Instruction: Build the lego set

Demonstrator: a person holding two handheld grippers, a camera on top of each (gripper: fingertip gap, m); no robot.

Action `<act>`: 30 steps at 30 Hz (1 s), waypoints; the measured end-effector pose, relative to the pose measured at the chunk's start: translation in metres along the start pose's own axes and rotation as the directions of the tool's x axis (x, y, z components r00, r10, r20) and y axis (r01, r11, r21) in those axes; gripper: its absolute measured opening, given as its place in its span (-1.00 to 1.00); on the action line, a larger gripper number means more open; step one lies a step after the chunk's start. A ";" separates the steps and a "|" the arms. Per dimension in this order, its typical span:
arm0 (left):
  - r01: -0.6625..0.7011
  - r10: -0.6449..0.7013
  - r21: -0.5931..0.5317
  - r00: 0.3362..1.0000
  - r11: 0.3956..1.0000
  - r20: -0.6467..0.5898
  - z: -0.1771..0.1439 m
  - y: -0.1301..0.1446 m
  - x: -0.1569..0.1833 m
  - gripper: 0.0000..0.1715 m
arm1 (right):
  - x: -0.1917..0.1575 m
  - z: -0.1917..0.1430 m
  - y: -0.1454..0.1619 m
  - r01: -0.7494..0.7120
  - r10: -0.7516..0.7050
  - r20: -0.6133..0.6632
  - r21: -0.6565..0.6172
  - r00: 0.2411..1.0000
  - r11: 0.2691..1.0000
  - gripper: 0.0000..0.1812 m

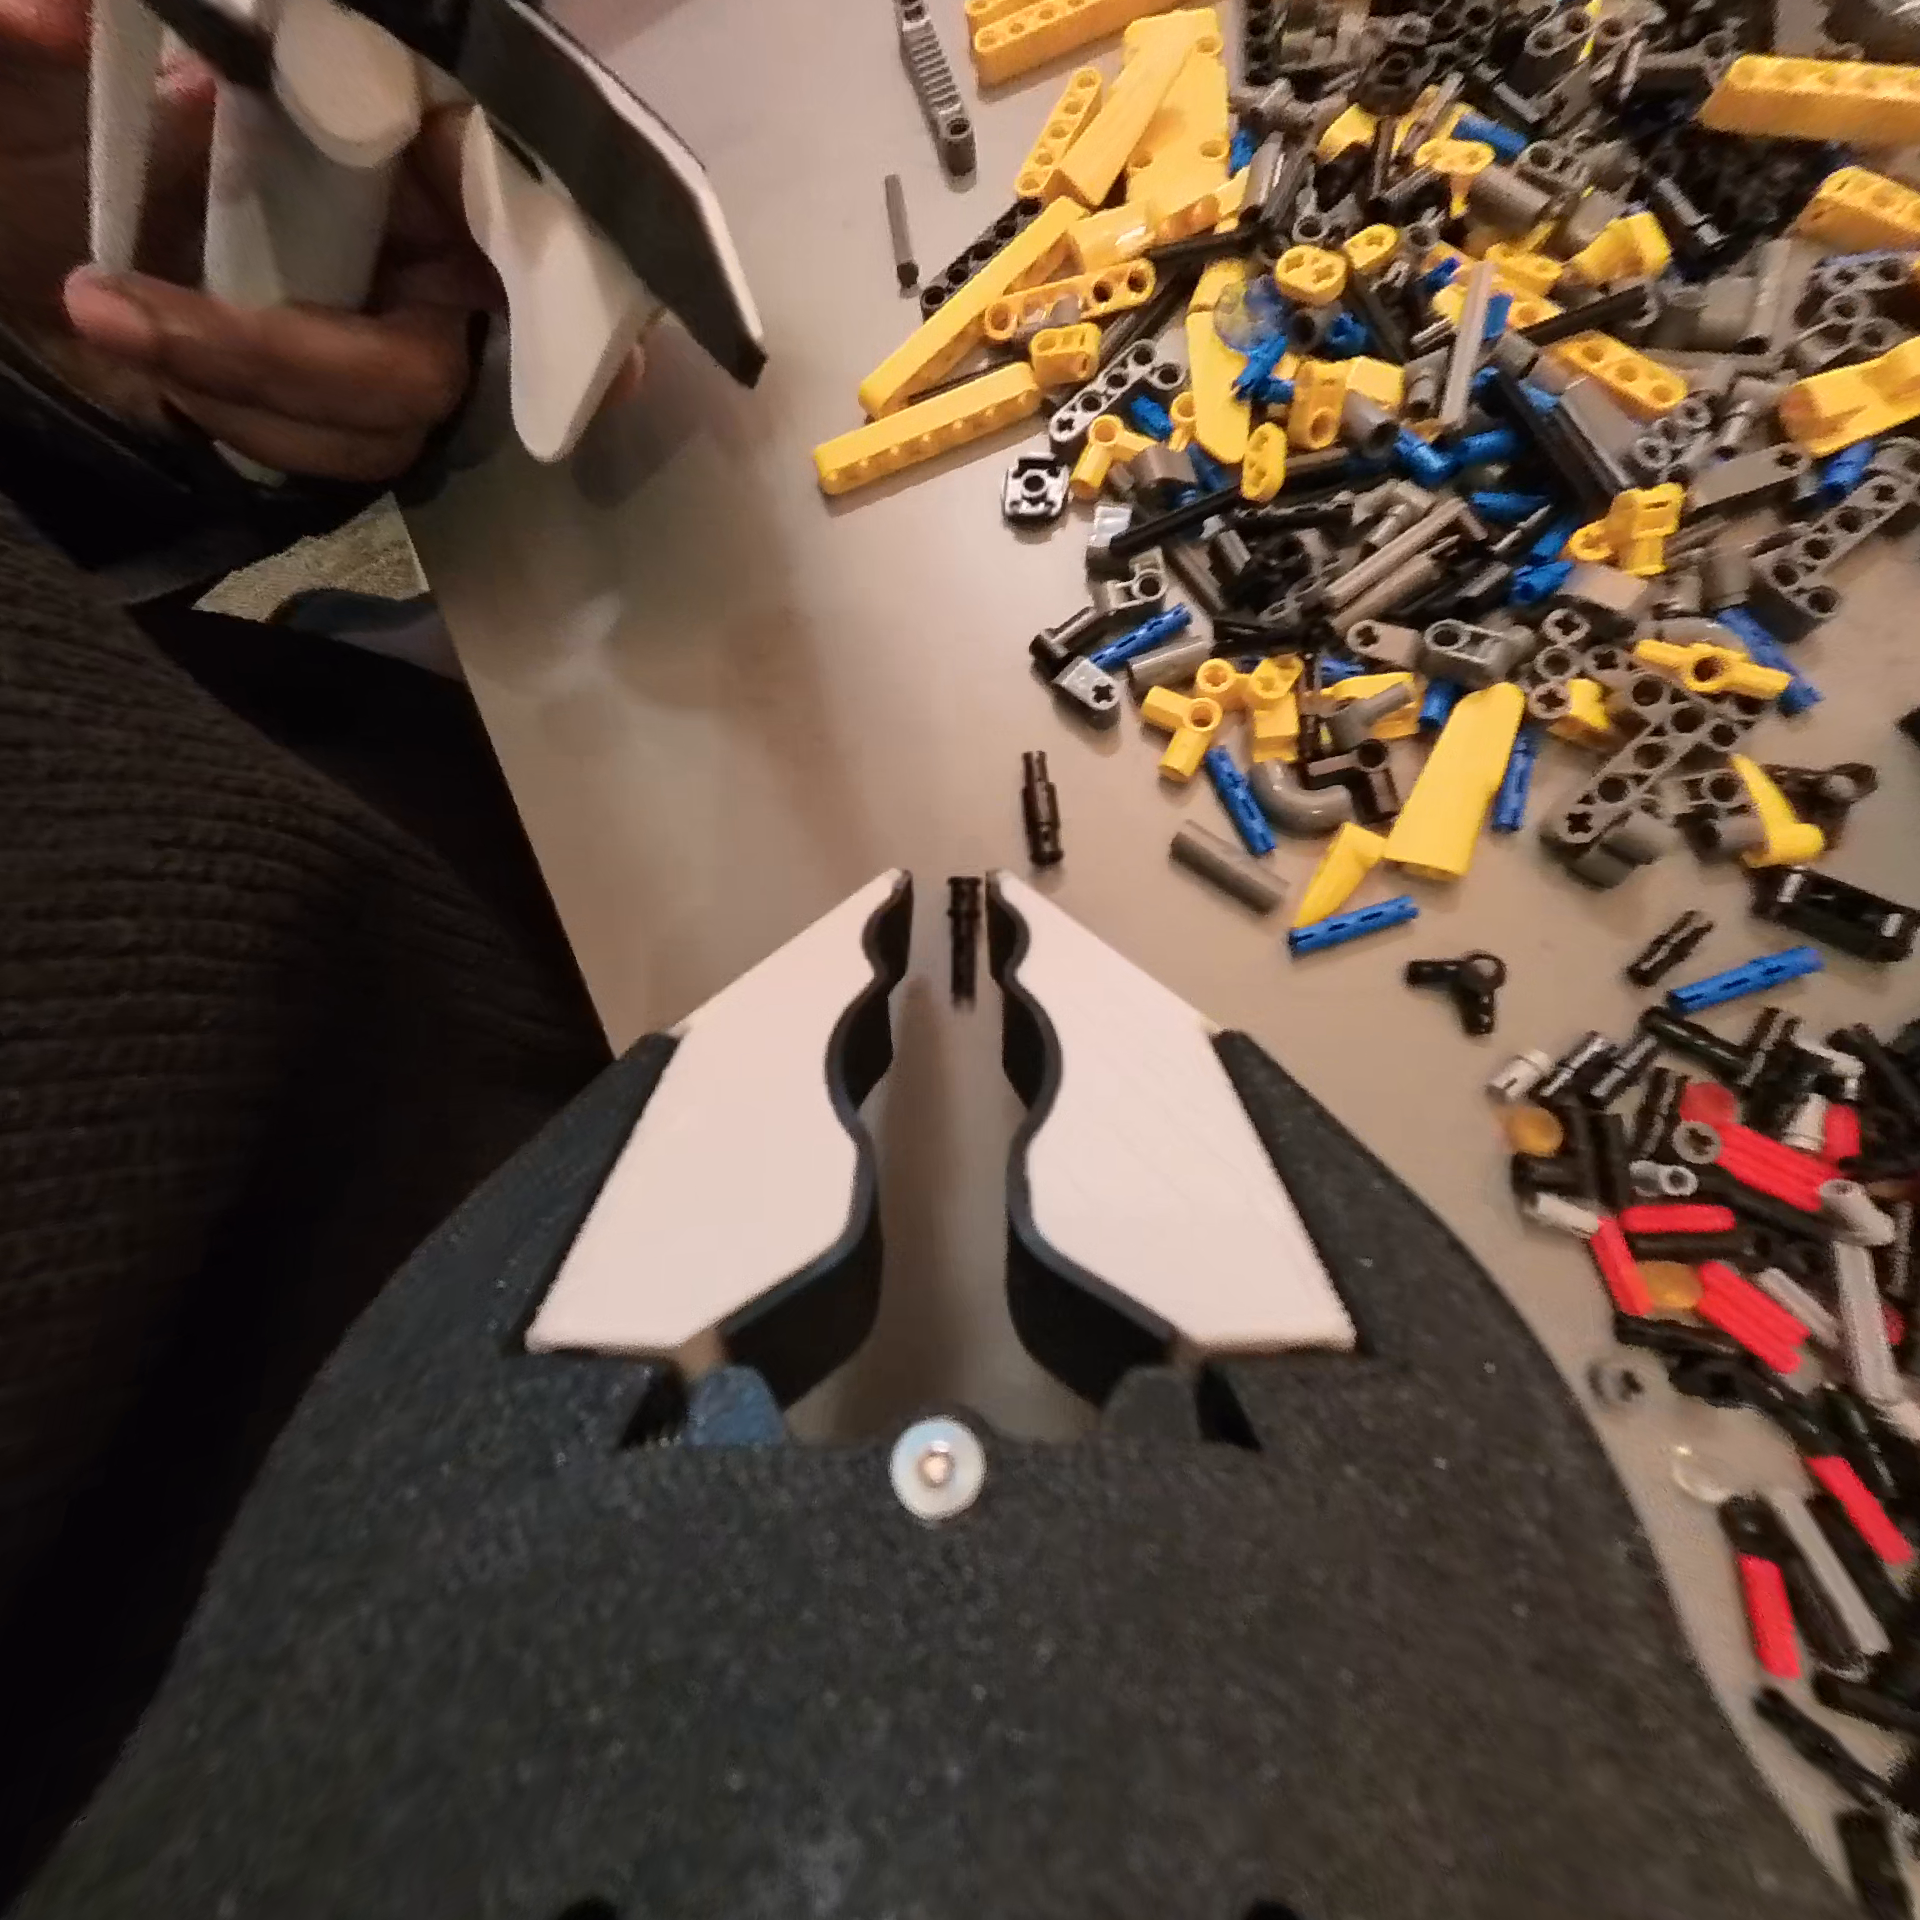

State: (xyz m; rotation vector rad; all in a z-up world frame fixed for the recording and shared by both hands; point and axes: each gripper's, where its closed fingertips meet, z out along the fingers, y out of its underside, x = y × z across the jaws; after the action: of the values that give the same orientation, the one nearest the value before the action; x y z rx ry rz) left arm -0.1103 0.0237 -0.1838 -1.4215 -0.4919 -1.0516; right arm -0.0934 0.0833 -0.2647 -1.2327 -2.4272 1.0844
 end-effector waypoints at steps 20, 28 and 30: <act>-0.011 0.006 -0.050 0.997 0.999 -0.081 0.003 0.009 0.012 -0.40 | -0.049 -0.027 -0.093 -0.236 0.110 0.250 0.562 0.962 0.793 -0.94; -0.029 0.021 -0.071 0.994 0.997 -0.106 0.007 0.016 0.018 -0.65 | -0.054 -0.017 -0.101 -0.504 0.252 0.478 0.525 0.841 0.686 -0.94; -0.056 0.050 -0.074 0.996 0.996 -0.077 0.009 0.018 0.016 -0.81 | -0.055 -0.013 -0.100 -0.492 0.254 0.461 0.529 0.851 0.691 -0.94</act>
State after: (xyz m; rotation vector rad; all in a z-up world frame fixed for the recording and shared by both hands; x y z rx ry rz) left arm -0.0855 0.0242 -0.1792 -1.4489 -0.3613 -1.0863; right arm -0.1136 0.0096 -0.1783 -1.3930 -1.7230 2.1945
